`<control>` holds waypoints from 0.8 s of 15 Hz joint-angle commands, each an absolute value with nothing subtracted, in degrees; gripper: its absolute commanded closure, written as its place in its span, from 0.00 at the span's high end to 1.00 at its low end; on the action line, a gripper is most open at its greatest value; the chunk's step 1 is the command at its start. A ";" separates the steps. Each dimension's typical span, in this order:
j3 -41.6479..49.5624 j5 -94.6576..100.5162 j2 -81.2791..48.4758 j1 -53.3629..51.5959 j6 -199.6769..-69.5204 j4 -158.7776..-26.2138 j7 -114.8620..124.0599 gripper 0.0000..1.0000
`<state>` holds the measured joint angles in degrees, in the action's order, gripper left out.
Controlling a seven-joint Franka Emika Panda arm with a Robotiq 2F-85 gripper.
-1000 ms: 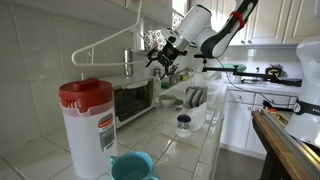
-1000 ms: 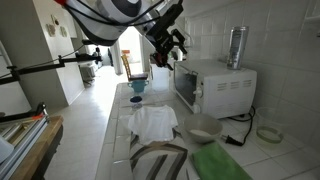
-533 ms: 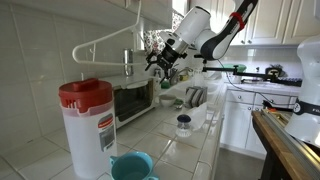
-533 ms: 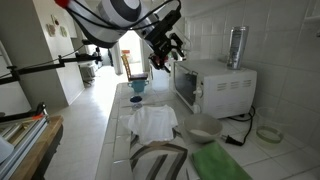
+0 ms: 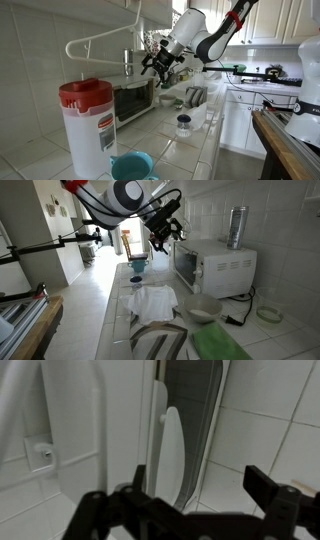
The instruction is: Open the microwave door
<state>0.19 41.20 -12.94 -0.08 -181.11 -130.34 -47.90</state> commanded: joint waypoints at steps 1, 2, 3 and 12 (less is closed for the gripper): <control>-2.98 37.87 -14.08 2.49 -179.49 -128.25 -49.98 1.00; -3.98 36.89 -14.19 3.21 -178.68 -128.06 -50.34 1.00; -5.15 35.58 -14.30 3.95 -177.76 -127.97 -50.77 1.00; -13.21 27.00 -14.95 10.14 -170.72 -126.09 -55.95 1.00</control>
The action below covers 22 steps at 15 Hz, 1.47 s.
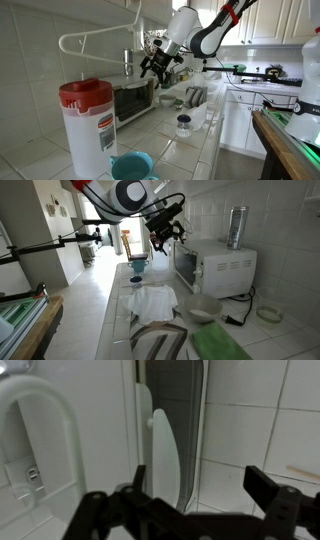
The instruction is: Open the microwave door
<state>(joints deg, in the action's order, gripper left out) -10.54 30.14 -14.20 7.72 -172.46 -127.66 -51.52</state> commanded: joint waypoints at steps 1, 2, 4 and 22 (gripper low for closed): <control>-13.78 26.42 -14.99 10.72 -170.26 -125.89 -56.55 1.00; -14.42 26.04 -15.00 11.30 -169.86 -125.77 -56.97 1.00; -15.28 25.40 -14.94 12.11 -168.93 -125.58 -57.66 1.00; -20.88 24.60 -16.28 18.28 -166.58 -125.76 -61.31 1.00</control>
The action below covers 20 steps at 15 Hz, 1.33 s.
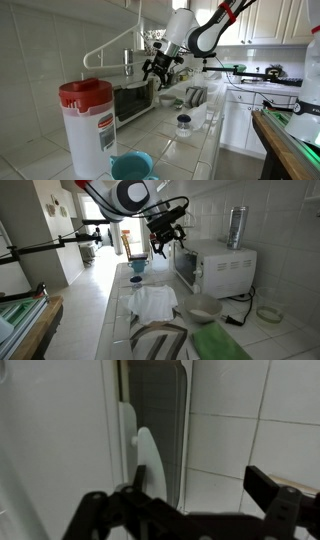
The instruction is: Open the microwave door
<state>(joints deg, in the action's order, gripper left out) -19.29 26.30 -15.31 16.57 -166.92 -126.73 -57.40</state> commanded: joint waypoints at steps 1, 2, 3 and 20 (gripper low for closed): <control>-20.97 24.62 -16.38 18.50 -166.58 -125.72 -61.47 1.00; -21.11 24.57 -16.43 18.71 -166.62 -125.67 -61.62 1.00; -21.32 24.59 -16.44 18.94 -166.63 -125.65 -61.72 1.00; -21.92 25.67 -18.17 20.41 -169.88 -125.13 -62.20 1.00</control>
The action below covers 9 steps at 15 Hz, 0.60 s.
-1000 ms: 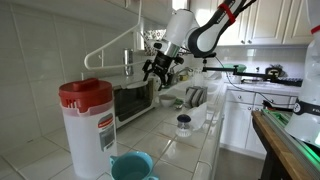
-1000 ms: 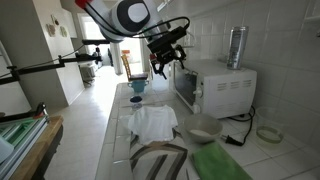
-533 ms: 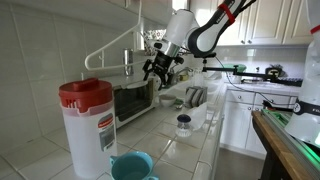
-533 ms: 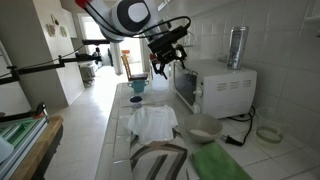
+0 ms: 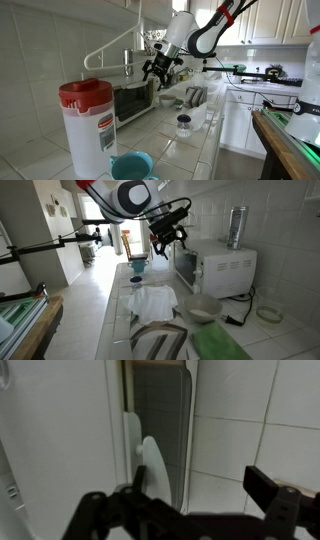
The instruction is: Open the microwave door
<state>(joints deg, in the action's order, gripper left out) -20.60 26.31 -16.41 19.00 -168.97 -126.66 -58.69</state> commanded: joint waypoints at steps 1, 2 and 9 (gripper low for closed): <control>-21.95 25.65 -18.20 20.44 -169.84 -125.10 -62.22 1.00; -21.97 25.66 -18.26 20.47 -169.86 -125.08 -62.28 1.00; -21.88 25.91 -19.17 20.49 -170.04 -124.42 -62.42 1.00</control>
<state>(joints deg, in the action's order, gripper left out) -20.62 26.31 -17.15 19.09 -169.10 -125.96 -58.82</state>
